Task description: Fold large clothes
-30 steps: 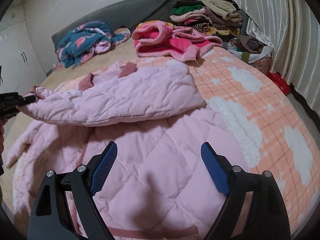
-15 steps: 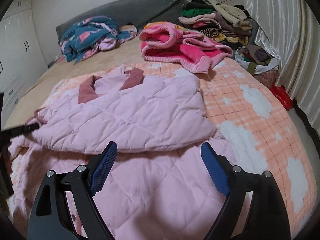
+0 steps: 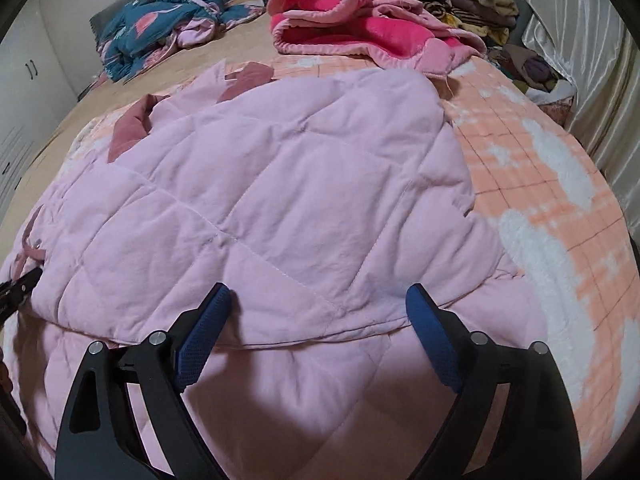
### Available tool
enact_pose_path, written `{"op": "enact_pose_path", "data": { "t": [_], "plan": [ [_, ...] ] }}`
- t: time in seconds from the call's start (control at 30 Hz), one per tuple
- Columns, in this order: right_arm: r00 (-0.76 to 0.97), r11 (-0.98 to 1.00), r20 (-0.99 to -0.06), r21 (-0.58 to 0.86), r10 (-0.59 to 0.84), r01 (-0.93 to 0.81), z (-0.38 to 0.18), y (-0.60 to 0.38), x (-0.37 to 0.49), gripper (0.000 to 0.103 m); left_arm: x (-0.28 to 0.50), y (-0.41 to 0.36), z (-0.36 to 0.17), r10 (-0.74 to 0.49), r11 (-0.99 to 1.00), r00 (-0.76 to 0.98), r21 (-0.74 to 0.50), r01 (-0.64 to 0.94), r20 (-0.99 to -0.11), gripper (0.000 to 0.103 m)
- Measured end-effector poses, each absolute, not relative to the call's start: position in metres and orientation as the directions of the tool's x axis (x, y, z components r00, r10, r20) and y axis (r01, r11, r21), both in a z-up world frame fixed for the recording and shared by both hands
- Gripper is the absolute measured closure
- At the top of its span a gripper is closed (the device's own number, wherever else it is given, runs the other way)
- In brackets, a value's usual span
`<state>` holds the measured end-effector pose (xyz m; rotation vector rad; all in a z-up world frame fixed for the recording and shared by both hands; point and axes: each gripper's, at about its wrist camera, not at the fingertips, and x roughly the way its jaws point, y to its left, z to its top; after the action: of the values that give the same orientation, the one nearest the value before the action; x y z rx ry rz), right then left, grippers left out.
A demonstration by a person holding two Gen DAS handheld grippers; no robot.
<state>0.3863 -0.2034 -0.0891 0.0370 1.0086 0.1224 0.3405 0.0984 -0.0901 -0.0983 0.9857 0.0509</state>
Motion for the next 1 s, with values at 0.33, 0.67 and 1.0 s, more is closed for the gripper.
{"op": "enact_pose_path", "data": {
  "t": [0.33,0.67,1.0],
  "plan": [
    [0.608,0.987,-0.779,0.156,0.153,-0.048,-0.064,-0.214,0.336,0.011,0.322,0.098,-0.071,0.016,0.992,0.572,-0.061,-0.114,-0.82,0.06],
    [0.693,0.99,-0.709,0.125,0.132,-0.06,-0.013,-0.224,0.273,0.004,0.296,0.095,-0.041,0.004,0.986,0.587,-0.096,-0.138,-0.81,0.009],
    [0.742,0.99,-0.657,0.13,0.133,-0.063,0.014,-0.228,0.233,0.004,0.264,0.084,-0.024,-0.073,0.983,0.581,-0.155,-0.093,-0.81,0.009]
  ]
}}
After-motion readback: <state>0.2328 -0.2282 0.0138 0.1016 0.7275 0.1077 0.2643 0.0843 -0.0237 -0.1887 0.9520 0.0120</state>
